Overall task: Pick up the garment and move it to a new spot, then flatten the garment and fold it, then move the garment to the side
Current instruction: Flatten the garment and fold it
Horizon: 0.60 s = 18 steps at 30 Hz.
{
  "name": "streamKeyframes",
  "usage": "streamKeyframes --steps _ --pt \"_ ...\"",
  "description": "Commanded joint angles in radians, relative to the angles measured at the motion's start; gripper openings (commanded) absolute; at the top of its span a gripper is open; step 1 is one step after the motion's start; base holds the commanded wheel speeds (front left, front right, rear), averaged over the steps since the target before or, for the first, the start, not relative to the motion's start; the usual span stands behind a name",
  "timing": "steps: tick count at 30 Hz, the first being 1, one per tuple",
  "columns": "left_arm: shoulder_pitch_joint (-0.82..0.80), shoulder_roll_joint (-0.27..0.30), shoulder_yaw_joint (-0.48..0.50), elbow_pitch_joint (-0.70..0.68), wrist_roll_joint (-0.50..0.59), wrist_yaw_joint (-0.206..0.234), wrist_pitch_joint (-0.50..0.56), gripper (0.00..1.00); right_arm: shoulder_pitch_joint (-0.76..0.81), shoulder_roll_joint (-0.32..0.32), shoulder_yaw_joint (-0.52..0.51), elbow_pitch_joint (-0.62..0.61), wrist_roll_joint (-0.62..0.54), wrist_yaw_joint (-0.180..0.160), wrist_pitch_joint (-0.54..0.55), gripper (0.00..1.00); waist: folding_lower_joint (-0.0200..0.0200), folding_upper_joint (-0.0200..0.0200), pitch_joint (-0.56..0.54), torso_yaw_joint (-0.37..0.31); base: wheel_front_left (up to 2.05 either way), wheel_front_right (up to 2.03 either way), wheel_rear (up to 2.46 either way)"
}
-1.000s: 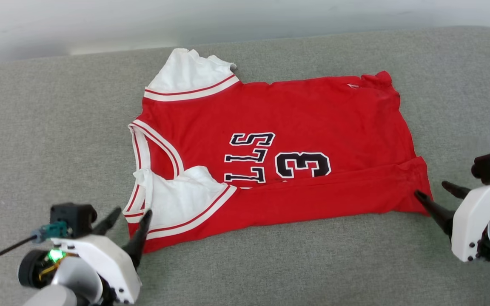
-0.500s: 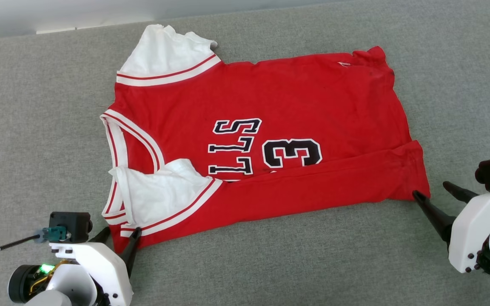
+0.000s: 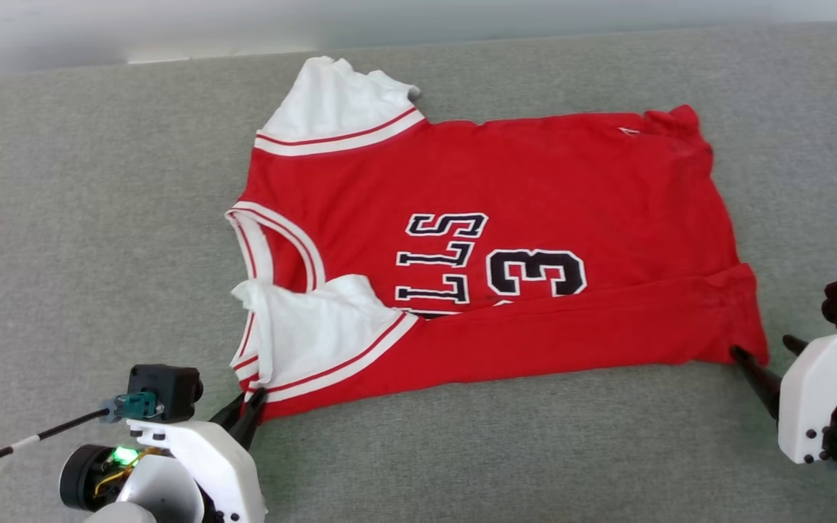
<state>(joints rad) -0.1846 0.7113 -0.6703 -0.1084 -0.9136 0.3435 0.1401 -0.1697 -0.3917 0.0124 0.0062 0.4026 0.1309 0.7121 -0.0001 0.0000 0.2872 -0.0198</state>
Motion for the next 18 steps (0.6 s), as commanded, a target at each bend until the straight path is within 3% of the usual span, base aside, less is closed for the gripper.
streamKeyframes --steps 1,10,11,12,13,18 --pt "-0.004 0.003 0.001 -0.023 0.006 0.003 -0.006 0.0 -0.022 0.007 0.0 0.019 -0.011 0.0 0.005 1.0 0.0001 0.0 0.008 0.015 0.0 0.0 0.0" --pt "-0.034 0.023 -0.009 -0.124 0.052 0.014 -0.005 0.0 -0.059 0.035 0.034 0.157 -0.054 0.0 0.011 1.0 0.0001 0.0 0.046 0.053 0.0 0.0 0.0" --pt "-0.036 0.025 -0.011 -0.127 0.056 0.015 -0.002 0.0 -0.059 0.043 0.041 0.175 -0.045 0.0 0.017 0.91 0.0001 0.0 0.047 0.055 0.0 0.0 0.0" --pt "-0.037 0.025 -0.013 -0.129 0.057 0.014 -0.002 0.0 -0.056 0.049 0.048 0.194 -0.038 0.0 0.027 0.27 0.0001 0.0 0.048 0.056 0.0 0.0 0.0" --pt "-0.039 0.026 -0.016 -0.128 0.06 0.013 0.001 0.0 -0.053 0.045 0.061 0.209 -0.036 0.0 0.037 0.0 0.0001 0.0 0.048 0.058 0.0 0.0 0.0" --pt "-0.029 0.039 -0.03 -0.109 0.063 0.002 0.013 0.0 -0.052 0.016 0.05 0.229 -0.031 -0.001 0.007 0.0 0.0001 0.0 0.02 0.051 0.0 0.0 0.0"
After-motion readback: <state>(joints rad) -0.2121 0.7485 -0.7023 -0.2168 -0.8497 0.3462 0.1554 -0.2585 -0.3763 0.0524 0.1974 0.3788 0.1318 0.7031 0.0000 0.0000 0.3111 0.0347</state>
